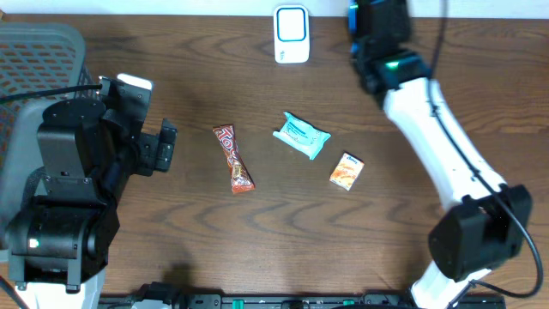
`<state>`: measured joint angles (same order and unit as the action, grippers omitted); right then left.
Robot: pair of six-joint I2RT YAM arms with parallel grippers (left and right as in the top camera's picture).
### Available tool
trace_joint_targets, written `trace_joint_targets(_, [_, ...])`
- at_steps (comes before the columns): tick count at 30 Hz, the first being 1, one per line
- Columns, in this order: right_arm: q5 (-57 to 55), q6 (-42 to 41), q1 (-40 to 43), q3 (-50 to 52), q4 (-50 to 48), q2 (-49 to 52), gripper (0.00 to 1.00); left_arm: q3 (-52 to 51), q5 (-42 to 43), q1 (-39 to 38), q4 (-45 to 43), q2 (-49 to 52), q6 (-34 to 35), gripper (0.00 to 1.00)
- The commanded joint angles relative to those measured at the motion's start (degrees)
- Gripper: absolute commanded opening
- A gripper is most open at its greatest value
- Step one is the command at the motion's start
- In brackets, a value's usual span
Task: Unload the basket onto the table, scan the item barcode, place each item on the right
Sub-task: 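Carry the bottle to the right edge and set it down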
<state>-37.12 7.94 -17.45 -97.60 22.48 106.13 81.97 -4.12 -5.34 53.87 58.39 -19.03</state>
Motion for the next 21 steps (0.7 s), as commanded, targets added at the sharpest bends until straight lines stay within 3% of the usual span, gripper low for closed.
trace_joint_targets(1, [-5.79,-10.84,6.12,0.00,8.92,0.15,0.59,-0.17,0.70,0.28,0.11,-0.04,0.90,0.98])
trace_joint_targets(5, [2.25,-21.94,14.08,0.00,20.63,0.37,0.56,-0.17,0.70,0.28,0.11,-0.04,0.90,0.98])
trace_joint_targets(11, [18.58,-31.08,27.65,0.02,27.50,0.39,0.51,-0.17,0.70,0.28,0.11,-0.04,0.90,0.98])
trace_joint_targets(21, [29.62,-34.27,45.66,0.09,31.32,4.79,0.51,-0.17,0.70,0.28,0.11,-0.04,0.90,0.98])
